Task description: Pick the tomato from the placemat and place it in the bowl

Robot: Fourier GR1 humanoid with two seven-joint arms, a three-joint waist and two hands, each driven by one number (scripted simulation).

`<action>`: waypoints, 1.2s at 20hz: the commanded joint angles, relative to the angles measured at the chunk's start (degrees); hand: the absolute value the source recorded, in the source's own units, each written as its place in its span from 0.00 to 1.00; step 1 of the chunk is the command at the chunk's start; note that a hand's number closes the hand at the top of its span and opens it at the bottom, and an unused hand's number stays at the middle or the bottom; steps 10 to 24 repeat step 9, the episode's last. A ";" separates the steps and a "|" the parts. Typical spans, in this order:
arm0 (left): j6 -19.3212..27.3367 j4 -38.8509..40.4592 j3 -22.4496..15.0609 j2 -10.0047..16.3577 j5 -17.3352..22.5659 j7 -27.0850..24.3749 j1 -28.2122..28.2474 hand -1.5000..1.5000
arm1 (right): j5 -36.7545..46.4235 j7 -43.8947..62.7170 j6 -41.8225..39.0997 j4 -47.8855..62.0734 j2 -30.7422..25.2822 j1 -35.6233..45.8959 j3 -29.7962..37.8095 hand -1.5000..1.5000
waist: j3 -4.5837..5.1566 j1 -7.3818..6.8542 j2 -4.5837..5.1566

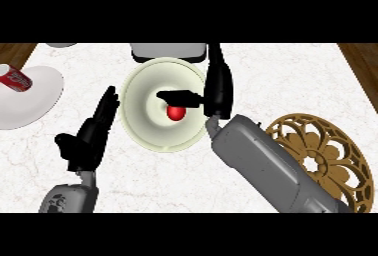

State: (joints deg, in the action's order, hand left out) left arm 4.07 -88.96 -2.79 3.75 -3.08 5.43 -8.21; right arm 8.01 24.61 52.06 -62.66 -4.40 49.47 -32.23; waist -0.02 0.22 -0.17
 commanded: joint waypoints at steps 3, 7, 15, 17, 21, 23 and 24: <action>-0.66 2.61 2.17 -0.12 1.77 -0.87 -1.29 0.50 | 3.28 3.13 -2.48 -15.90 -1.46 -9.97 -2.50 0.00 | 0.05 0.50 -0.08; 1.97 -1.07 -1.97 -2.32 -2.44 0.82 0.85 0.50 | -0.95 -5.93 -9.87 -20.15 -6.80 -19.09 1.18 0.00 | -0.01 0.11 0.10; -1.19 -3.63 0.77 0.60 0.37 2.82 0.84 0.50 | 6.88 -0.59 -7.59 -19.52 -1.54 -19.13 -0.14 0.00 | 0.03 -0.17 0.06; -1.19 -3.63 0.77 0.60 0.37 2.82 0.84 0.50 | 6.88 -0.59 -7.59 -19.52 -1.54 -19.13 -0.14 0.00 | 0.03 -0.17 0.06; -1.19 -3.63 0.77 0.60 0.37 2.82 0.84 0.50 | 6.88 -0.59 -7.59 -19.52 -1.54 -19.13 -0.14 0.00 | 0.03 -0.17 0.06; -1.19 -3.63 0.77 0.60 0.37 2.82 0.84 0.50 | 6.88 -0.59 -7.59 -19.52 -1.54 -19.13 -0.14 0.00 | 0.03 -0.17 0.06; -1.19 -3.63 0.77 0.60 0.37 2.82 0.84 0.50 | 6.88 -0.59 -7.59 -19.52 -1.54 -19.13 -0.14 0.00 | 0.03 -0.17 0.06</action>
